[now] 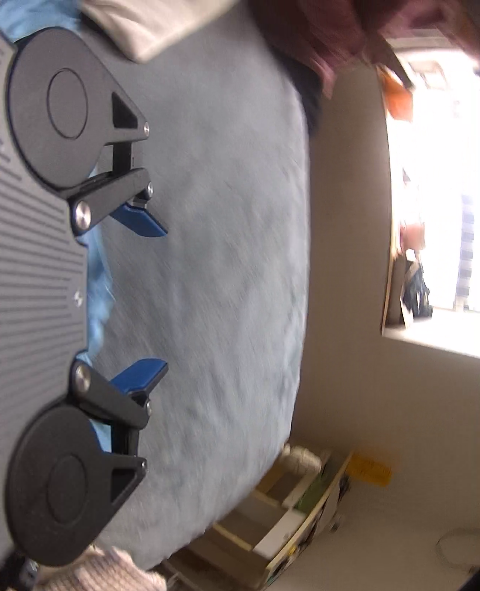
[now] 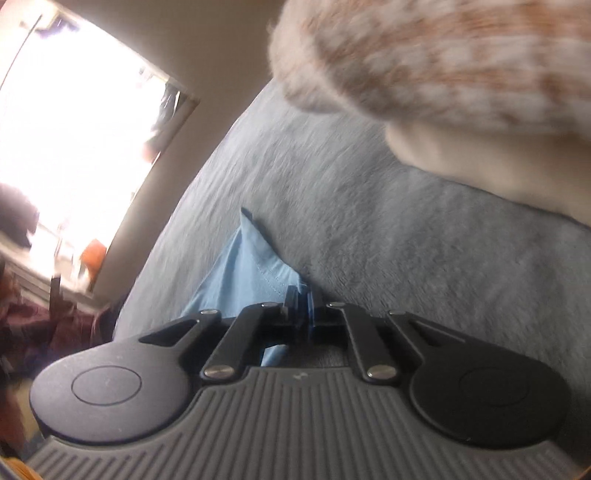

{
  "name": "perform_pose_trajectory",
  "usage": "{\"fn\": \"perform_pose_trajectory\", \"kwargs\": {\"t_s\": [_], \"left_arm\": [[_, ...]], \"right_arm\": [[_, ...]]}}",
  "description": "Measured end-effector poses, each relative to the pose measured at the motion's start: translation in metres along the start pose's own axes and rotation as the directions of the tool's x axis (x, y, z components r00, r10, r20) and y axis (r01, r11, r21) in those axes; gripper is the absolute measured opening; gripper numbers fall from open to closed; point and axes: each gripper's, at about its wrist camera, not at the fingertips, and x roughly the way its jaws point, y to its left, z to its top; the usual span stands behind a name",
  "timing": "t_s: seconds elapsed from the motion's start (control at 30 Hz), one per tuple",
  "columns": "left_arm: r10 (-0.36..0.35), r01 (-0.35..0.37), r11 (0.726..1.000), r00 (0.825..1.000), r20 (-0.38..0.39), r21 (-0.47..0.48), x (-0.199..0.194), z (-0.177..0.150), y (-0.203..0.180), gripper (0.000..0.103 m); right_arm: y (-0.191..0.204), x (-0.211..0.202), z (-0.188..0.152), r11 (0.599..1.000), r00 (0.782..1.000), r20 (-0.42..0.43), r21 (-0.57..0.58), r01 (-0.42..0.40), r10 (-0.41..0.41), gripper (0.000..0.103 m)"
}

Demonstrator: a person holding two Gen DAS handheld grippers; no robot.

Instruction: Fold clothes

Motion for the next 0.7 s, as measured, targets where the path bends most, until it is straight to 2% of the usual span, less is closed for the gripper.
{"fn": "perform_pose_trajectory", "kwargs": {"t_s": [0.13, 0.23, 0.37, 0.43, 0.5, 0.53, 0.57, 0.63, 0.7], "left_arm": [[0.029, -0.033, 0.995, 0.998, -0.048, -0.095, 0.020, -0.032, 0.038, 0.068], [0.060, -0.065, 0.994, 0.996, -0.062, -0.085, 0.031, -0.042, 0.049, 0.068], [0.060, -0.062, 0.997, 0.997, -0.043, -0.039, 0.035, -0.051, 0.058, 0.068], [0.053, -0.054, 0.998, 0.998, -0.038, -0.017, 0.039, -0.057, 0.058, 0.068], [0.050, -0.050, 0.999, 0.998, -0.039, -0.002, 0.046, -0.064, 0.058, 0.068], [0.045, -0.045, 0.999, 0.998, -0.047, 0.003, 0.050, -0.065, 0.056, 0.068], [0.034, -0.034, 0.999, 0.998, -0.060, 0.007, 0.052, -0.066, 0.053, 0.068], [0.012, -0.011, 1.000, 0.996, -0.084, 0.017, 0.058, -0.069, 0.046, 0.068], [-0.009, 0.013, 0.999, 0.996, -0.089, 0.041, 0.061, -0.071, 0.036, 0.068]], "right_arm": [[0.003, 0.007, -0.016, 0.997, 0.997, 0.038, 0.007, 0.074, -0.074, 0.003], [0.014, 0.006, -0.021, 0.991, 0.989, 0.071, -0.011, 0.133, -0.132, 0.005], [0.013, -0.002, -0.016, 0.969, 0.960, 0.138, -0.001, 0.246, -0.244, 0.009], [0.023, -0.011, -0.013, 0.959, 0.949, 0.183, -0.074, 0.274, -0.257, 0.010], [0.052, -0.006, -0.010, 0.945, 0.966, 0.185, -0.239, 0.223, -0.181, 0.014], [0.072, 0.004, -0.011, 0.921, 0.980, 0.147, -0.349, 0.176, -0.131, 0.019], [0.092, 0.015, -0.012, 0.883, 0.991, 0.100, -0.454, 0.122, -0.085, 0.030], [0.131, 0.047, -0.020, 0.752, 0.998, -0.064, -0.659, -0.032, -0.013, 0.032], [0.160, 0.076, -0.028, 0.597, 0.988, -0.150, -0.791, -0.136, 0.026, 0.032]]}}
